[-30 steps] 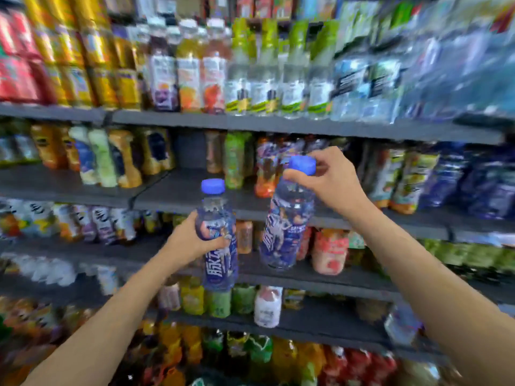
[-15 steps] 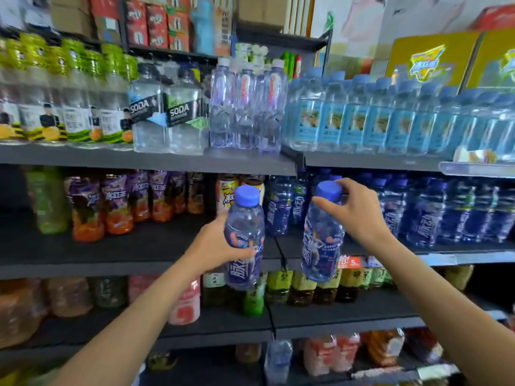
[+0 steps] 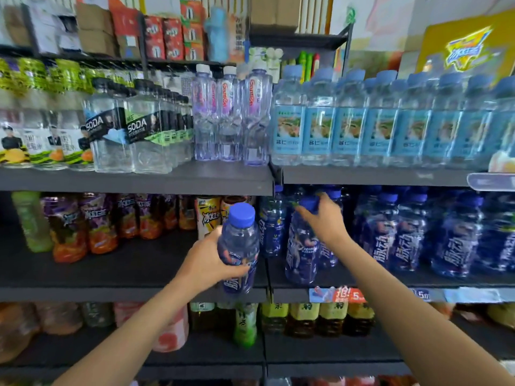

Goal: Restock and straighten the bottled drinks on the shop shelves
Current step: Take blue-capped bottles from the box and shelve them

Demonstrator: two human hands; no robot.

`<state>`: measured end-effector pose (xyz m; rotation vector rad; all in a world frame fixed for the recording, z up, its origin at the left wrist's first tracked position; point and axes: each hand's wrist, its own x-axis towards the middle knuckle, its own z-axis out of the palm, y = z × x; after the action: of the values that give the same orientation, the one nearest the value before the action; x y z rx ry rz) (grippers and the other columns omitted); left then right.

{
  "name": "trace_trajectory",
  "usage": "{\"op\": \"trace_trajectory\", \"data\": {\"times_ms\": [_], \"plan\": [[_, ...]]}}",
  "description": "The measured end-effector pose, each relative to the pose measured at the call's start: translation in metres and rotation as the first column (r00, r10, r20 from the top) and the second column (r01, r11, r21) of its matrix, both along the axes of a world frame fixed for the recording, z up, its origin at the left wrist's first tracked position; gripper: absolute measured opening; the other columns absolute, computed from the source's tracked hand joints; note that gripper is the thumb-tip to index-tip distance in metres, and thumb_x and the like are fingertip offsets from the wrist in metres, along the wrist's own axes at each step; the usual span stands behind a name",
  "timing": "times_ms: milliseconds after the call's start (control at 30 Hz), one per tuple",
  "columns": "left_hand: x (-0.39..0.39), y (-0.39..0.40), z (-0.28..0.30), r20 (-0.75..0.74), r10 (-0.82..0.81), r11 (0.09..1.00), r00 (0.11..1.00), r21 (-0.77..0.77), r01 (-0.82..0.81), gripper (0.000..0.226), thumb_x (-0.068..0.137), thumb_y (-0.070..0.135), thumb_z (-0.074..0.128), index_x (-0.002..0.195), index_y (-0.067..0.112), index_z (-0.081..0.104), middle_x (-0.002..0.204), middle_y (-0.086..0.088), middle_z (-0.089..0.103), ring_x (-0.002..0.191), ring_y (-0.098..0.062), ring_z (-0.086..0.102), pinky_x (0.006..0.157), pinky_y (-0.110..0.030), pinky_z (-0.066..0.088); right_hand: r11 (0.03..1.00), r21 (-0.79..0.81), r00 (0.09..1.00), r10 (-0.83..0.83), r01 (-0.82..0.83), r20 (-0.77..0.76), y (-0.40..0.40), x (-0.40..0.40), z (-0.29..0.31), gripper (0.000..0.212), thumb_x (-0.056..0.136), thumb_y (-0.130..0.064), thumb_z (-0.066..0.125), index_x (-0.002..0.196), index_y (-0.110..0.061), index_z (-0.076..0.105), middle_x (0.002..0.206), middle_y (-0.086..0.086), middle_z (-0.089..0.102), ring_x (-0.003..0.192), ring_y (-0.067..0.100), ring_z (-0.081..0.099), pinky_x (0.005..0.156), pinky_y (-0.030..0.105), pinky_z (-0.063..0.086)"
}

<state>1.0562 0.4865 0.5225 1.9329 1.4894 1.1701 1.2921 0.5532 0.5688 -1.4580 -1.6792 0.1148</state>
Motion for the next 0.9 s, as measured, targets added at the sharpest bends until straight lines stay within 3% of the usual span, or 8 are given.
{"op": "trace_trajectory", "data": {"times_ms": [133,233,333,533,633,800,867,900], "plan": [[0.005,0.014,0.000,-0.048,-0.027,1.000,0.998,-0.005,0.027,0.058,0.054,0.030,0.086,0.095,0.044,0.047,0.098,0.017,0.064,0.096,-0.006,0.062,0.086,-0.030,0.051,1.000,0.004,0.976,-0.018,0.017,0.215,0.003,-0.001,-0.010,0.056,0.092,-0.031,0.055,0.135,-0.004,0.032,0.130,0.020,0.040,0.103,0.038,0.051,0.074,0.038,0.041],[0.006,0.022,-0.003,-0.107,-0.067,0.998,0.992,0.004,0.068,0.069,0.047,0.047,0.079,0.109,0.037,0.050,0.103,0.015,0.065,0.096,-0.003,0.062,0.086,-0.031,0.052,0.999,-0.036,0.876,-0.012,0.034,0.481,0.000,0.007,-0.014,0.095,0.076,-0.043,0.072,0.145,-0.009,0.016,0.144,0.015,0.020,0.128,0.036,0.031,0.099,0.040,0.037],[0.008,0.027,-0.006,-0.147,-0.077,0.997,0.986,0.006,0.079,0.068,0.053,0.038,0.083,0.112,0.032,0.051,0.103,0.014,0.065,0.095,-0.006,0.062,0.085,-0.033,0.051,0.989,-0.122,0.838,0.000,0.079,0.546,0.000,0.009,-0.010,0.110,0.071,-0.037,0.078,0.148,-0.014,0.003,0.152,0.008,0.008,0.131,0.036,0.034,0.095,0.039,0.043],[0.008,0.033,-0.008,-0.160,-0.089,0.996,0.983,-0.007,0.089,0.073,0.049,0.044,0.082,0.114,0.032,0.052,0.104,0.014,0.066,0.098,-0.006,0.061,0.088,-0.039,0.051,0.985,-0.103,0.817,-0.057,0.141,0.575,0.020,-0.003,-0.010,0.096,0.083,-0.024,0.069,0.148,-0.008,0.001,0.157,0.006,0.002,0.133,0.037,0.032,0.102,0.039,0.040],[0.009,0.032,-0.008,-0.159,-0.089,0.996,0.983,-0.020,0.087,0.077,0.043,0.055,0.076,0.113,0.035,0.052,0.103,0.017,0.067,0.097,-0.003,0.062,0.087,-0.038,0.052,0.973,-0.029,0.733,-0.151,0.227,0.664,0.027,-0.010,-0.012,0.091,0.086,-0.026,0.064,0.147,-0.005,0.000,0.156,0.012,0.004,0.132,0.036,0.030,0.105,0.038,0.036],[0.016,0.028,-0.005,-0.148,-0.102,0.995,0.984,-0.005,0.102,0.074,0.043,0.056,0.075,0.111,0.036,0.052,0.100,0.017,0.067,0.094,-0.001,0.063,0.086,-0.036,0.053,0.961,0.193,0.787,-0.274,0.199,0.553,0.008,-0.004,-0.020,0.067,0.076,-0.027,0.074,0.132,-0.006,0.043,0.137,0.021,0.040,0.114,0.042,0.047,0.088,0.049,0.041],[0.025,0.025,0.001,-0.138,-0.107,0.994,0.985,0.011,0.110,0.068,0.044,0.053,0.077,0.106,0.039,0.052,0.098,0.016,0.067,0.093,-0.001,0.063,0.086,-0.033,0.053,0.994,0.108,0.847,-0.056,-0.002,0.529,-0.007,0.011,-0.015,0.059,0.079,-0.025,0.072,0.129,-0.011,0.045,0.130,0.012,0.044,0.114,0.034,0.047,0.090,0.041,0.040],[0.032,0.026,0.003,-0.128,-0.107,0.994,0.986,0.017,0.110,0.064,0.046,0.047,0.081,0.102,0.041,0.051,0.097,0.016,0.067,0.092,-0.001,0.062,0.086,-0.032,0.052,0.987,-0.069,0.854,0.160,-0.144,0.495,-0.014,0.020,-0.013,0.059,0.080,-0.025,0.070,0.131,-0.015,0.042,0.130,0.005,0.044,0.117,0.026,0.045,0.093,0.034,0.039]]}}
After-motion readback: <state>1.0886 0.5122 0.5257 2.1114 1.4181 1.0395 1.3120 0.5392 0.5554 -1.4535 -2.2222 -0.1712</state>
